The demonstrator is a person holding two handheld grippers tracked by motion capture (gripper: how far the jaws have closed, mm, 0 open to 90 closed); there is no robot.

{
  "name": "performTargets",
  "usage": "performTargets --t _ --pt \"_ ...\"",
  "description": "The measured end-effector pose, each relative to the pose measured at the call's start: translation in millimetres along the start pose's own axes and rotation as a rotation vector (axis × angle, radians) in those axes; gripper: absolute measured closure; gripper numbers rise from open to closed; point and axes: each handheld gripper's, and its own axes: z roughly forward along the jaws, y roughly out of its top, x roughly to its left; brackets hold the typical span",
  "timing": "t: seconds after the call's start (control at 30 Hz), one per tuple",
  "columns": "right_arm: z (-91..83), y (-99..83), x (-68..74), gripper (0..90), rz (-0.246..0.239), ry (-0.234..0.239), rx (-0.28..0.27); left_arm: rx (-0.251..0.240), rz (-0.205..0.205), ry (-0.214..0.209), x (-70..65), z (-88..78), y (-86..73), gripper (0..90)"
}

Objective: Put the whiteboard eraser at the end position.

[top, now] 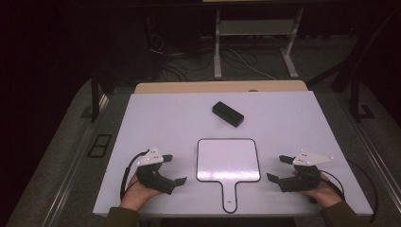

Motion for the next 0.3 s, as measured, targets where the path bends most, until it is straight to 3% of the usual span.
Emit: performTargets --t 0.3 --pt "-0.5 0.5 -0.5 12.9 -0.004 -0.002 -0.006 0.0 0.0 -0.002 -0.1 0.9 -0.1 0.0"
